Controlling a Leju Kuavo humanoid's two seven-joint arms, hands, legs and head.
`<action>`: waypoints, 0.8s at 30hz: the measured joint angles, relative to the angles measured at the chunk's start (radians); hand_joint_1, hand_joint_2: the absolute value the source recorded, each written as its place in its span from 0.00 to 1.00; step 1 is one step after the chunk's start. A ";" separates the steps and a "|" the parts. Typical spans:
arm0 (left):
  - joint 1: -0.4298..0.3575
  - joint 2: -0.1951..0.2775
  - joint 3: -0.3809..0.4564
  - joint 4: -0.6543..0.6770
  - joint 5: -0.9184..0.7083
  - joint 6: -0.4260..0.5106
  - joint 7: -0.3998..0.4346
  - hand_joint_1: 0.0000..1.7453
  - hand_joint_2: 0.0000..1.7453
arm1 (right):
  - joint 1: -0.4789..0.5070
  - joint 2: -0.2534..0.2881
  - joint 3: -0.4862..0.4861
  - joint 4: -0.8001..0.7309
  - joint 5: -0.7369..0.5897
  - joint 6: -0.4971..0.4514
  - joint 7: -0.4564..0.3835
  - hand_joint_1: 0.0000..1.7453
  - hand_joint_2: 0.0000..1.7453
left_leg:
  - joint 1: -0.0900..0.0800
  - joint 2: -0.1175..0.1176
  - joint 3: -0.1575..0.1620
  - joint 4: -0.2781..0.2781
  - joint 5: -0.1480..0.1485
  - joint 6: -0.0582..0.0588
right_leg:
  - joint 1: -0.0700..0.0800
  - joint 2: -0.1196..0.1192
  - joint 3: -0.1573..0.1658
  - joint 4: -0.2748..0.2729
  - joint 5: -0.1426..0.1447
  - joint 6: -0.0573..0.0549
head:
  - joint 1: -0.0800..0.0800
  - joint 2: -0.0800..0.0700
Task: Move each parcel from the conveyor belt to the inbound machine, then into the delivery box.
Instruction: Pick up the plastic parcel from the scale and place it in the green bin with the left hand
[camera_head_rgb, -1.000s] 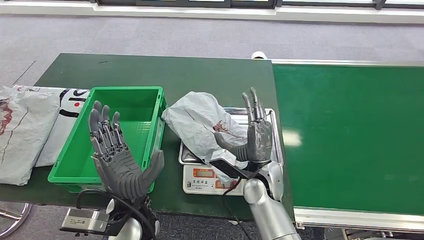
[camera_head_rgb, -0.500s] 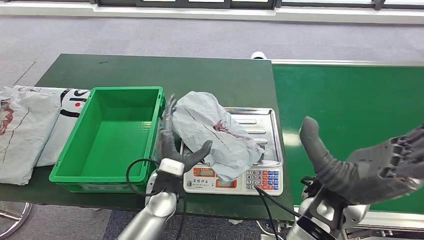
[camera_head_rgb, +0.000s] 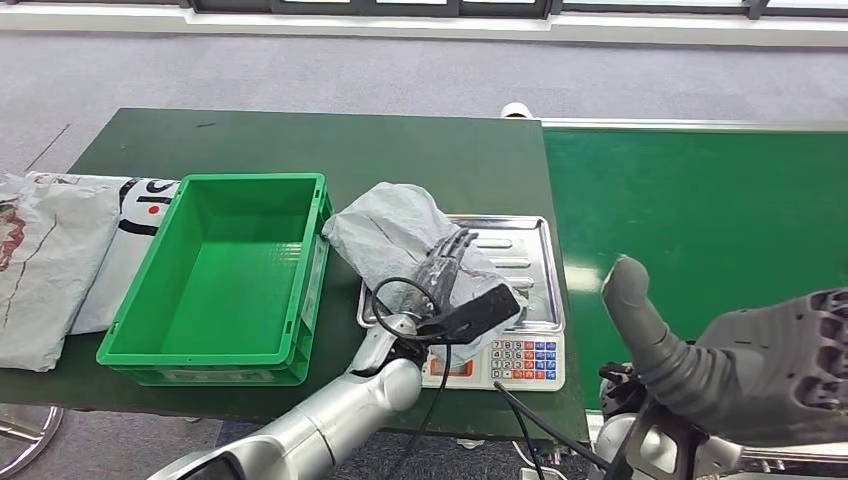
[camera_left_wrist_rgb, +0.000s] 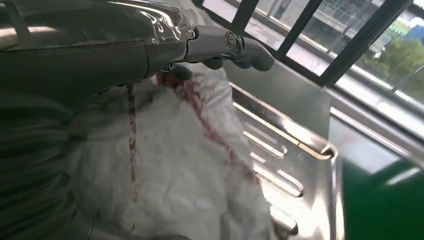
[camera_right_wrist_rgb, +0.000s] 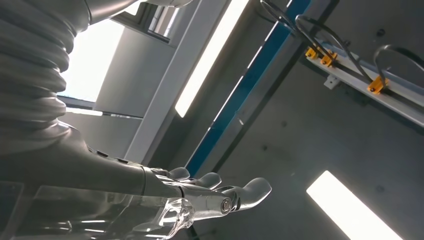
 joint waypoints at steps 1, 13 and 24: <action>-0.006 0.000 -0.030 0.019 -0.008 -0.019 0.026 0.98 1.00 | 0.000 0.000 0.001 0.001 0.000 0.000 0.006 0.00 1.00 | 0.000 0.000 0.000 0.000 0.000 0.000 | 0.000 0.000 0.000 0.000 0.000 0.000 | 0.000 0.000; -0.096 0.000 -0.275 0.153 -0.074 -0.201 0.125 1.00 1.00 | -0.004 0.000 -0.011 0.042 -0.059 0.000 0.003 0.00 1.00 | 0.000 0.000 0.002 -0.001 -0.003 0.001 | 0.000 -0.001 0.012 -0.001 -0.003 0.001 | 0.000 0.000; -0.088 0.001 -0.220 0.154 -0.133 0.214 0.021 1.00 1.00 | -0.002 0.000 -0.043 0.069 -0.069 0.000 0.003 0.00 1.00 | 0.000 -0.001 0.004 -0.001 0.003 -0.001 | -0.001 -0.001 0.004 0.000 0.001 -0.001 | 0.000 0.000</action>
